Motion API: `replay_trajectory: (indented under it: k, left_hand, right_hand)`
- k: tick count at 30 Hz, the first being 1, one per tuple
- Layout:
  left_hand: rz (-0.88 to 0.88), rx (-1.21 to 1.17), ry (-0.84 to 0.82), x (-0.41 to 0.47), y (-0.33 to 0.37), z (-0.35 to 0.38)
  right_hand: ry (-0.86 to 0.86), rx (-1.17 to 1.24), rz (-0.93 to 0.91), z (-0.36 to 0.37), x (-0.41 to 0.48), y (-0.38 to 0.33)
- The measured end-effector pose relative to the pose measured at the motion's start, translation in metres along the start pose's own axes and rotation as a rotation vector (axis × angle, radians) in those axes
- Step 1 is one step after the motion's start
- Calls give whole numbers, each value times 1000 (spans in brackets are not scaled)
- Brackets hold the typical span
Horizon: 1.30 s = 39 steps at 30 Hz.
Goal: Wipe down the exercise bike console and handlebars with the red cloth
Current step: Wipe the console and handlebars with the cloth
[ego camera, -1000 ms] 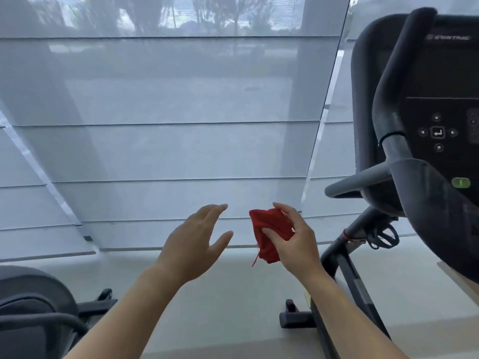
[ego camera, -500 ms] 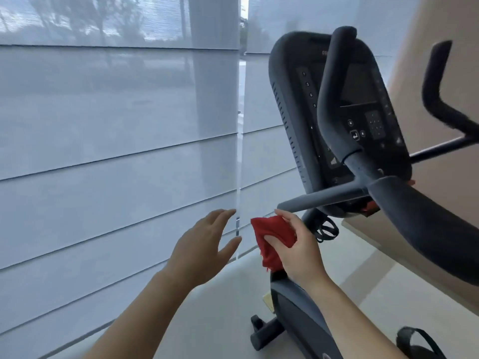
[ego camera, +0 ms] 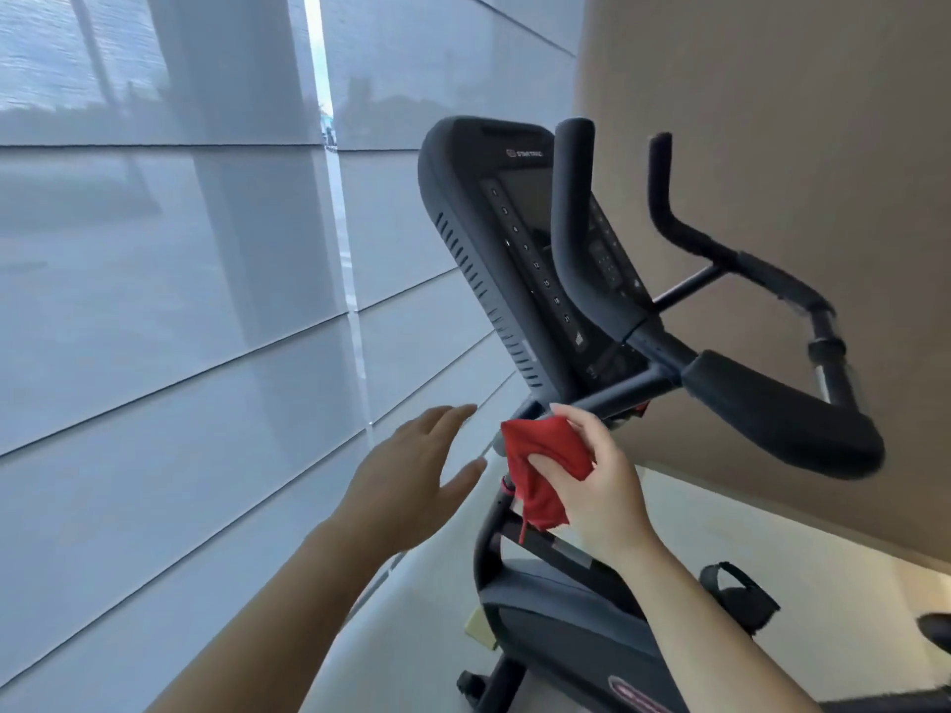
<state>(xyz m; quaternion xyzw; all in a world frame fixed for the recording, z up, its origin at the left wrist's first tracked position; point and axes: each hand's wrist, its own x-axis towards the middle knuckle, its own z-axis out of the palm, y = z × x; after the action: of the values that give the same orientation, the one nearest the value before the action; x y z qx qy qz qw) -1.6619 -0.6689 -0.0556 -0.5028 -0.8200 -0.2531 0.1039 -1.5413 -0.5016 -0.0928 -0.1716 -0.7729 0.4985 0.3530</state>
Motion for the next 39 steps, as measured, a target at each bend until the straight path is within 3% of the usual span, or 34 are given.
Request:
replay_trajectory:
  k: [19,28,35,39]
  left_hand:
    - [237,-49,133,99,52,-40]
    - [325,-46,137,131,88,-19]
    - [339,-44,151,137,96,-5]
    - [353,-17,149,136,95,-3]
  right_hand:
    - [214,-176,-273,-82,60,-75]
    - [273,-237,-286,-128,80,-74]
    - [311,-472,-303,-142,75,-58]
    - [205,-629,-296,-137,71,-59]
